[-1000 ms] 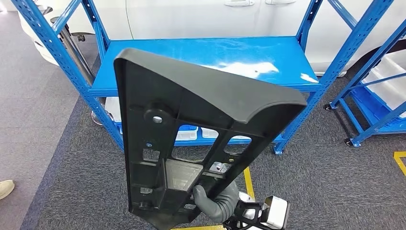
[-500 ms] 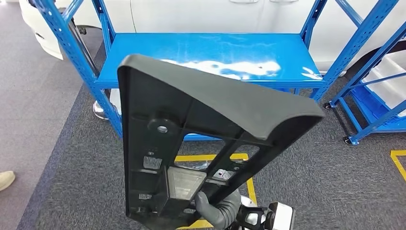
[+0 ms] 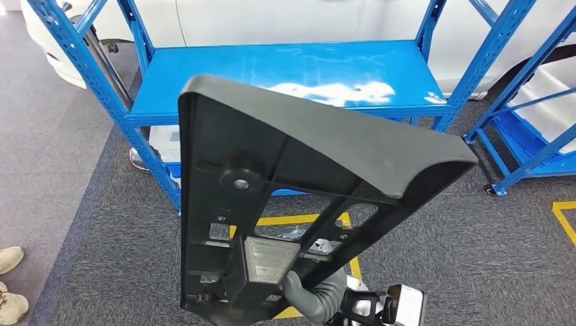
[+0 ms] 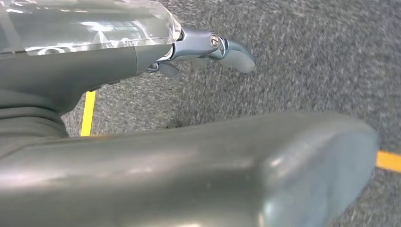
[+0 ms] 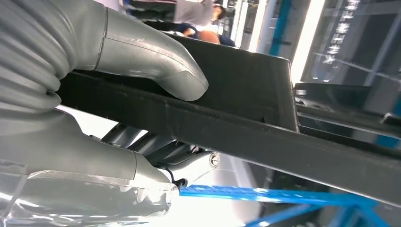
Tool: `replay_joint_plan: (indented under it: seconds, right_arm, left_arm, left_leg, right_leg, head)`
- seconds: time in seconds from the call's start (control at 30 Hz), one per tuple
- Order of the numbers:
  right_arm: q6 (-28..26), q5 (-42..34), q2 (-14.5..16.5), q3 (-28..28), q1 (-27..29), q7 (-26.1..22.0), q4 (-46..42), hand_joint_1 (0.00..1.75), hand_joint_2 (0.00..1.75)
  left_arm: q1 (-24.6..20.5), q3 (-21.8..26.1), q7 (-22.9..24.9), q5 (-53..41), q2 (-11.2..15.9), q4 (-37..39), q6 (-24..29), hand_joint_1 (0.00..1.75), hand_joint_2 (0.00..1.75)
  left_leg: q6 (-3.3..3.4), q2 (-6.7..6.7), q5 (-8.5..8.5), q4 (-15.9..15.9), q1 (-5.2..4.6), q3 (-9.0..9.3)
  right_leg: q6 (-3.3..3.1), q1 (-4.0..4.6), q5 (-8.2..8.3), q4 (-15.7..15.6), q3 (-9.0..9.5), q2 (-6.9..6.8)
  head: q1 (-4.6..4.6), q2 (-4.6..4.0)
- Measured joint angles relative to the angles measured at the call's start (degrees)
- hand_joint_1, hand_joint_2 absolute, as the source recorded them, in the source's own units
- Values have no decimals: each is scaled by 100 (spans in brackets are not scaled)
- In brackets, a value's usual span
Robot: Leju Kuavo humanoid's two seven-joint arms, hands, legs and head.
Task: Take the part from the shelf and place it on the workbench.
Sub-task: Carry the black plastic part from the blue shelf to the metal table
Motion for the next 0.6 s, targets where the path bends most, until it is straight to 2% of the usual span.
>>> replay_joint_plan:
  seconds: [0.03,0.1,0.13,0.17,0.2,0.23,0.3,0.33,0.37,0.43,0.47,0.5,0.53,0.57,0.6]
  right_arm:
    - [2,11,0,-10,-19,-1,-17,175,175]
    - [-30,45,-2,-26,-35,-1,-58,175,175]
    - [-61,65,-3,-31,-32,-1,-76,175,175]
    - [-105,89,-7,-34,-30,-1,-100,175,175]
    - [-159,113,-14,-36,-30,-1,-127,175,175]
    - [-229,138,-22,-36,-30,-1,-163,175,175]
    - [-366,181,-43,-36,-32,-1,-241,175,175]
    - [-412,201,-50,-36,-32,-1,-275,175,175]
    - [-438,217,-58,-35,-30,-1,-304,175,175]
    - [-457,237,-75,-36,-21,-1,-353,175,175]
    - [-471,244,-86,-37,-13,-1,-379,175,175]
    - [-507,255,-98,-38,-7,-1,-408,175,175]
    - [-562,270,-109,-39,0,-1,-439,175,175]
    - [-635,291,-123,-39,10,-1,-469,175,175]
    - [-719,310,-140,-38,21,-1,-498,175,175]
  left_arm:
    - [-2,-1,19,-16,4,0,18,0,0]
    - [6,-3,61,-48,6,0,73,0,0]
    - [13,-3,82,-57,9,0,101,0,0]
    - [21,-3,103,-74,13,0,123,0,0]
    - [25,-4,116,-101,21,0,136,0,0]
    - [28,-8,123,-135,34,0,146,0,0]
    - [35,-22,120,-207,72,2,161,0,0]
    - [38,-31,115,-231,89,4,164,0,0]
    - [36,-38,111,-247,103,5,166,0,0]
    - [27,-47,107,-264,115,7,166,0,0]
    - [19,-50,106,-273,124,7,166,0,0]
    - [16,-54,106,-285,134,7,166,0,0]
    - [13,-59,109,-303,146,7,166,0,0]
    - [13,-67,121,-326,165,7,173,0,0]
    - [17,-78,152,-355,190,7,197,0,0]
  left_leg:
    - [-16,-8,-179,282,5,-122]
    - [-45,-17,-568,1085,9,-470]
    - [-54,-18,-659,1379,10,-594]
    - [-58,-19,-644,1482,11,-628]
    - [-55,-26,-518,1341,13,-544]
    - [-47,-66,-315,983,20,-355]
    - [-21,-296,-24,176,45,50]
    - [-8,-392,33,-76,53,169]
    - [7,-446,27,-173,54,209]
    - [54,-351,45,-195,54,206]
    - [86,-291,62,-211,60,207]
    - [121,-228,78,-231,68,207]
    - [152,-163,91,-248,73,204]
    - [169,-102,93,-251,61,198]
    - [181,-36,92,-250,53,190]
  right_leg:
    - [-22,-11,23,-20,1,19]
    - [-44,-4,41,-19,-24,71]
    - [-46,-1,45,-11,-33,105]
    - [-44,-1,46,1,-40,146]
    - [-39,-2,45,16,-43,191]
    - [-31,-3,40,34,-42,242]
    - [8,7,26,84,-68,342]
    - [41,11,27,107,-97,392]
    - [77,11,36,121,-129,442]
    - [152,-3,60,127,-178,547]
    - [183,-4,35,162,-203,526]
    - [214,-2,-51,286,-267,442]
    - [243,-5,-203,536,-384,318]
    - [269,-8,-396,896,-553,176]
    - [293,-17,-587,1318,-755,92]
  head:
    - [1,0]
    - [0,0]
    - [0,0]
    - [-1,0]
    - [-1,0]
    - [0,0]
    - [1,0]
    - [1,0]
    - [1,0]
    - [0,0]
    - [0,0]
    - [1,0]
    - [1,0]
    - [2,0]
    - [2,0]
